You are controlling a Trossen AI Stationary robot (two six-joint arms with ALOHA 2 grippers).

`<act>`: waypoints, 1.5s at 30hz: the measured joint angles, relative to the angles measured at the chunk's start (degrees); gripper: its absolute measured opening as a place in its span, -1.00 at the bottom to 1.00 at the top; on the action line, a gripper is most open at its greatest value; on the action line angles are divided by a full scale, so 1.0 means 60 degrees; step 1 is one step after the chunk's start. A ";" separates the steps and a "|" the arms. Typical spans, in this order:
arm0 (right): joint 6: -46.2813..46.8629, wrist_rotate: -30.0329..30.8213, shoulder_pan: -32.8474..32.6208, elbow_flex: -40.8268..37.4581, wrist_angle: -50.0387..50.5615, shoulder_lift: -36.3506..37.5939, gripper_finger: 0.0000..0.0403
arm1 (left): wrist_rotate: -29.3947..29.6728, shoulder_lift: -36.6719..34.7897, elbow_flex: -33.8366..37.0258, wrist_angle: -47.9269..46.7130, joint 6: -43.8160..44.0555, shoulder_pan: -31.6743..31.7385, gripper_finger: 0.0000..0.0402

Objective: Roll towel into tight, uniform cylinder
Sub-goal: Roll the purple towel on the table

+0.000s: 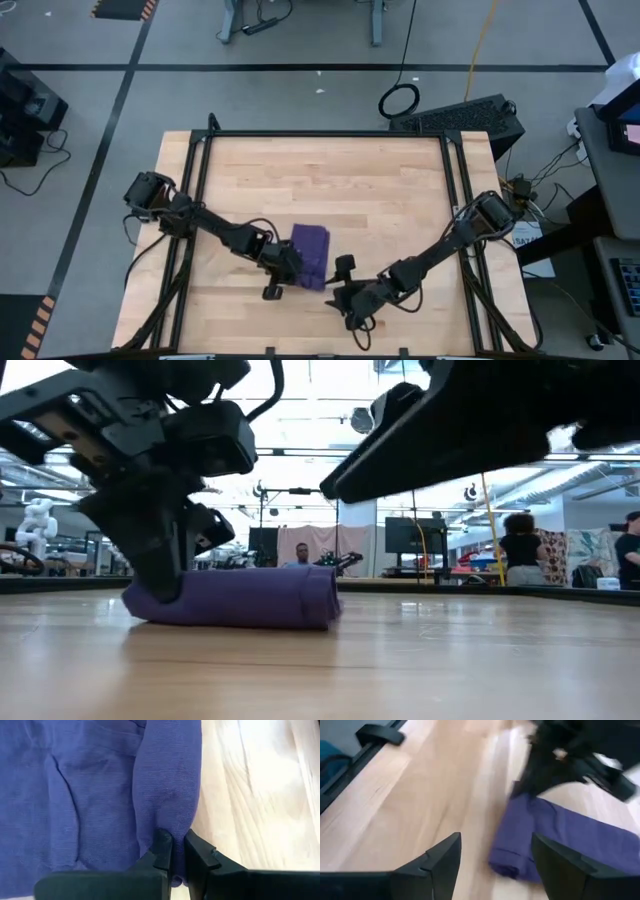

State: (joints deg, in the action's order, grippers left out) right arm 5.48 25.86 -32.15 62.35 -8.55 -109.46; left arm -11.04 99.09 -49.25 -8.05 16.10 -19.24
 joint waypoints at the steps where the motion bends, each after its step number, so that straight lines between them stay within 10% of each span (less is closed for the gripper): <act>1: -0.0142 0.0003 -0.0018 0.0000 -0.0126 -0.0095 0.15 | -0.0004 0.0000 0.0000 0.0020 0.0079 0.0055 -0.85; 36: 0.0575 -0.0207 0.0769 0.0018 -0.0630 -0.1546 -0.02 | 0.0184 0.0007 0.0000 0.0406 0.0481 0.0168 -0.85; 45: 0.2305 -0.0587 0.1054 0.0036 -0.0390 -0.1532 -0.36 | 0.0422 -0.0138 -0.0007 0.0118 0.0266 -0.0110 -0.28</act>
State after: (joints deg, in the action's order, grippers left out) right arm 19.31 22.34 -25.83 62.57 -10.89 -118.65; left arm -8.51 98.26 -49.30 -7.34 17.69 -19.90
